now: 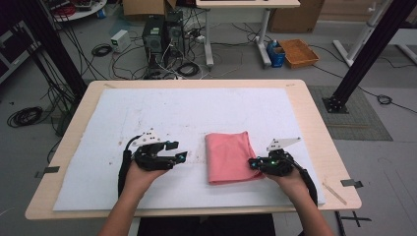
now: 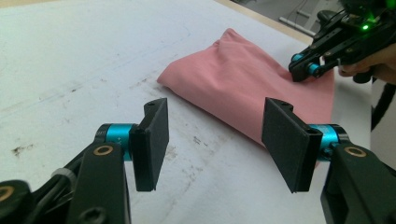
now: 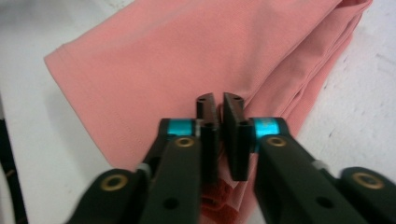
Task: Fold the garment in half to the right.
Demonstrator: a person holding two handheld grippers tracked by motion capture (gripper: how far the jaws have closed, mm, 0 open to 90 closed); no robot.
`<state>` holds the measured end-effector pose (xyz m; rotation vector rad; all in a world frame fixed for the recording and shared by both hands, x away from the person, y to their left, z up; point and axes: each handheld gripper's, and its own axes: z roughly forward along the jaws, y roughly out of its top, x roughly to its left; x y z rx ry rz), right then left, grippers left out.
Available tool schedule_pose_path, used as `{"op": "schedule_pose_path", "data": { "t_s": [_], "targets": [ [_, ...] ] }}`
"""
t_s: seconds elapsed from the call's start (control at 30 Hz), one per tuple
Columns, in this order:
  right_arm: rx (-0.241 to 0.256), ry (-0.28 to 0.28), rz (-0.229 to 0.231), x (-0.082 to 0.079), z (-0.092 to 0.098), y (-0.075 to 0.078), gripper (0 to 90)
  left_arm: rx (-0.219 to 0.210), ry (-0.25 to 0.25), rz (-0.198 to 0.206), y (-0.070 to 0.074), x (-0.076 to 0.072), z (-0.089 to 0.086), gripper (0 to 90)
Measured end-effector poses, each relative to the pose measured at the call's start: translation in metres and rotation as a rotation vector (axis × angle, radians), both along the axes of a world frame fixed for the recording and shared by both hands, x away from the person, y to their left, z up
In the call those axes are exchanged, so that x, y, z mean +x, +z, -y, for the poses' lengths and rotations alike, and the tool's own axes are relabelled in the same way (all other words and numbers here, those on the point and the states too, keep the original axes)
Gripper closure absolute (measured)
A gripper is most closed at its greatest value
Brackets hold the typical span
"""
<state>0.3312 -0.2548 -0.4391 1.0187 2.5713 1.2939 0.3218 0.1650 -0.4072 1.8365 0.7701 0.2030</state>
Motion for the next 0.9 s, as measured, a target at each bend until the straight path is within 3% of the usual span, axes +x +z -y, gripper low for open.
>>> {"op": "schedule_pose_path", "data": {
  "t_s": [0.23,0.5,0.9],
  "targets": [
    [0.004,-0.002,0.020,-0.001,0.003,0.000,88.0,-0.004,-0.008,-0.003,-0.003,-0.002,-0.004,41.8],
    [-0.006,0.007,0.088,-0.008,0.006,0.008,87.9,0.002,0.027,-0.012,-0.008,0.000,-0.012,41.4],
    [-0.016,-0.038,0.091,-0.010,0.022,0.005,88.0,0.000,0.039,-0.012,-0.008,0.001,-0.018,41.4]
  ]
}}
